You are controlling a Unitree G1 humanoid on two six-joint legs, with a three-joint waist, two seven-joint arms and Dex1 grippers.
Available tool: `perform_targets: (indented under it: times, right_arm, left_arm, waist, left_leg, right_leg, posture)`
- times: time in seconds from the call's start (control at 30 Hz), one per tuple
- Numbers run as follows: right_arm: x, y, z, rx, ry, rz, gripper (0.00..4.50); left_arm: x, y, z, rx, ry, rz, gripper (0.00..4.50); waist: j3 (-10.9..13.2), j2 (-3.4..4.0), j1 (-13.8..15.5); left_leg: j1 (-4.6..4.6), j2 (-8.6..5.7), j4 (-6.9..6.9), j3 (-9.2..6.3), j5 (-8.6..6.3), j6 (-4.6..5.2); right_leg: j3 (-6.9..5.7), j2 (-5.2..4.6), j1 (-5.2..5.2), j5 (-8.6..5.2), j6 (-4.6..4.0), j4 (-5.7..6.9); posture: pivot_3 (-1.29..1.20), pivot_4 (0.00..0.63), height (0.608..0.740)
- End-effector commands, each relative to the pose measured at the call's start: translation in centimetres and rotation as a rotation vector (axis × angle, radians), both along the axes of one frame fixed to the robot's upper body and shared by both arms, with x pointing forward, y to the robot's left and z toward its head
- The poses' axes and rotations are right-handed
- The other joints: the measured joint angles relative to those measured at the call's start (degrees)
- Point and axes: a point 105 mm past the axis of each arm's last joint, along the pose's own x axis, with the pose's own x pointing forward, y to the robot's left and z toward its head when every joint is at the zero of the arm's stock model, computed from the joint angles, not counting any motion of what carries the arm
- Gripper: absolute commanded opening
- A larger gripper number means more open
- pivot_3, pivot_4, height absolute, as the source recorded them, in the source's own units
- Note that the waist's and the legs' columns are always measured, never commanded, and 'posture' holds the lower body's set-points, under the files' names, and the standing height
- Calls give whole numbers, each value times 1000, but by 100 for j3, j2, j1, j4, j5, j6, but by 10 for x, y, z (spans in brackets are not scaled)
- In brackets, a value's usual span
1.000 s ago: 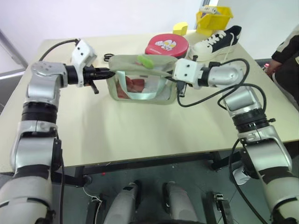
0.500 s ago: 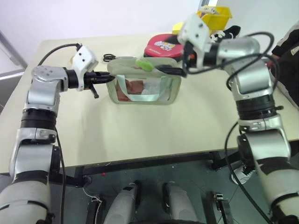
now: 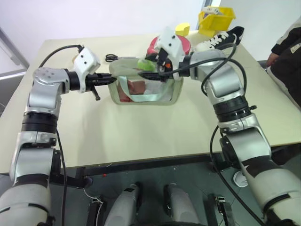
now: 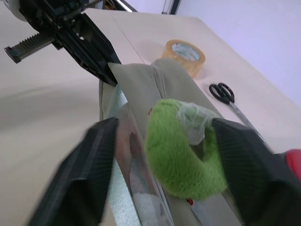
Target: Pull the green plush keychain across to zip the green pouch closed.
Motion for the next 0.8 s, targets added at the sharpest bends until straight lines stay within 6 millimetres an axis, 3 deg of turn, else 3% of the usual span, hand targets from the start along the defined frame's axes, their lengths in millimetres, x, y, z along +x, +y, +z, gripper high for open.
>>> perform_targets:
  times: [0.03, 0.1, 0.23, 0.4, 0.5, 0.63, 0.7, 0.8]
  right_arm:
    - [-2, -4, 15, 38, -32, -3, 1060]
    - [-2, -6, 21, 91, -9, -13, 22]
    - [7, -30, 44, 226, 14, -136, 22]
    - [28, -94, 76, 243, -231, -455, 22]
    - [34, -125, 80, 203, -354, -602, 22]
    - [41, -183, 58, 45, -492, -847, 22]
    - [45, -202, 26, -67, -484, -912, 22]
    - [50, -208, -27, -64, -377, -939, 22]
  left_arm:
    - [-2, 2, 6, 6, -22, 6, 0]
    - [0, 2, 5, 13, -25, 14, 0]
    - [1, 2, 5, 14, -28, 13, 0]
    - [0, 2, 5, 12, -26, 14, 0]
    - [-1, 2, 4, 11, -22, 10, 0]
    - [0, 4, 3, 8, -16, 21, 0]
    - [-1, 4, 3, 8, -14, 23, 0]
    - [0, 4, 3, 9, -10, 26, 0]
  waist:
    - [0, 0, 1]
    - [0, 0, 1]
    - [0, 0, 8]
    - [0, 0, 16]
    - [0, 0, 15]
    - [0, 0, 13]
    - [0, 0, 16]
    - [0, 0, 5]
  left_leg:
    - [0, 0, 0, 0, 0, 0]
    - [0, 0, 0, 0, 0, 0]
    - [0, 0, 0, -1, 0, 0]
    - [-1, -1, 0, 0, -3, -5]
    - [-1, -1, -1, 2, -5, -8]
    - [0, 0, -4, 5, 0, -1]
    - [-1, 0, -4, 6, 1, 0]
    - [0, 0, -4, 9, 1, 1]
  right_leg:
    - [0, 0, 0, 0, 0, 0]
    - [-1, 0, 1, 0, 0, 0]
    - [0, 0, 0, 0, 0, 0]
    - [0, -3, 0, 0, 0, -1]
    - [0, -4, 0, 0, 0, -2]
    - [3, -4, -1, 0, 0, -3]
    - [3, -4, -1, 0, 0, -4]
    - [7, -4, 0, 0, 0, -3]
  posture:
    - [0, 150, 740]
    - [0, 150, 740]
    - [0, 150, 740]
    - [0, 150, 740]
    - [0, 150, 740]
    - [0, 150, 740]
    - [0, 150, 740]
    - [0, 150, 740]
